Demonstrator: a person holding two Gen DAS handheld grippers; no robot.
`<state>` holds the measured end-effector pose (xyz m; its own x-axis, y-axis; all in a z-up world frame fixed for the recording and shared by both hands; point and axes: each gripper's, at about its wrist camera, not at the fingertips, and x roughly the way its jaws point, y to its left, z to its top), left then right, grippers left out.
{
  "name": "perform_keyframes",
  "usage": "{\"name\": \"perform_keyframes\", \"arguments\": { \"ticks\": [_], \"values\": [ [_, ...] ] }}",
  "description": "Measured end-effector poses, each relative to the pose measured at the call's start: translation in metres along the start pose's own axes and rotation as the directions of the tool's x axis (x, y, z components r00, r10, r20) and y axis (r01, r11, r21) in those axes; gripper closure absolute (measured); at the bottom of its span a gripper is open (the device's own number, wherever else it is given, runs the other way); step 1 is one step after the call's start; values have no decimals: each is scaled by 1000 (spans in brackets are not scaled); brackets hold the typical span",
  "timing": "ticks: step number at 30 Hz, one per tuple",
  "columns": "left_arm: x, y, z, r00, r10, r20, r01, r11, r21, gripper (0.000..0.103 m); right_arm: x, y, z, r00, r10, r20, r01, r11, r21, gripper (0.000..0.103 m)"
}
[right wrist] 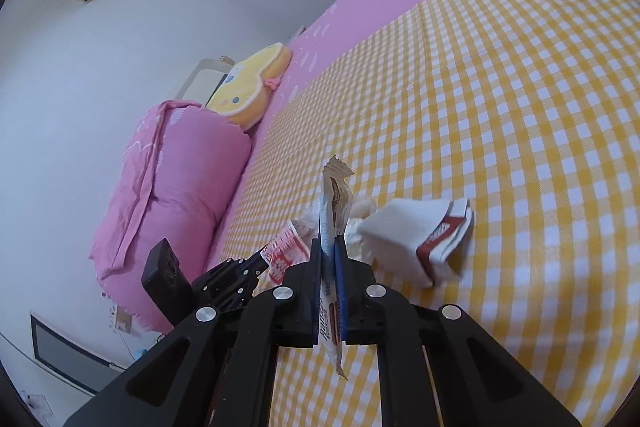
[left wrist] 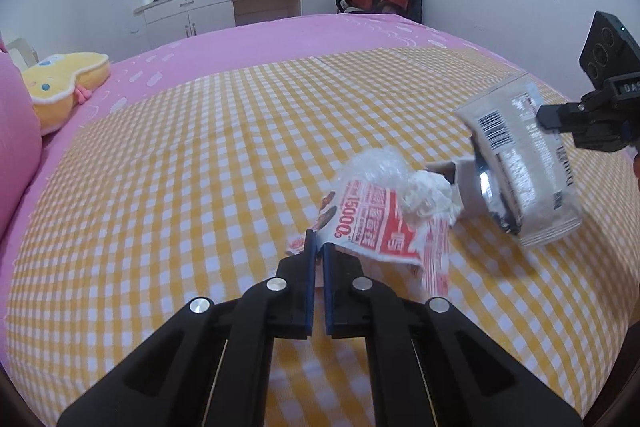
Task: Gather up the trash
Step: 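Grasp the red-printed paper with the left tool while the right tool grasps the white packet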
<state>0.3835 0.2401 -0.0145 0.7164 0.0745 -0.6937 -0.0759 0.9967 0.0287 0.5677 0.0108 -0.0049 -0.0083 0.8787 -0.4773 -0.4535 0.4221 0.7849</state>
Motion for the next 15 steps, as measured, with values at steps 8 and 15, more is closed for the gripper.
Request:
{"name": "perform_keyframes", "arguments": {
  "ticks": [8, 15],
  "values": [
    [-48, -4, -16, 999, 34, 34, -34, 999, -7, 99, -36, 9, -25, 1000, -27, 12, 27, 999, -35, 92],
    [-88, -14, -27, 996, 71, 62, -71, 997, 0, 99, -69, 23, -41, 998, -48, 29, 50, 996, -68, 92]
  ]
}}
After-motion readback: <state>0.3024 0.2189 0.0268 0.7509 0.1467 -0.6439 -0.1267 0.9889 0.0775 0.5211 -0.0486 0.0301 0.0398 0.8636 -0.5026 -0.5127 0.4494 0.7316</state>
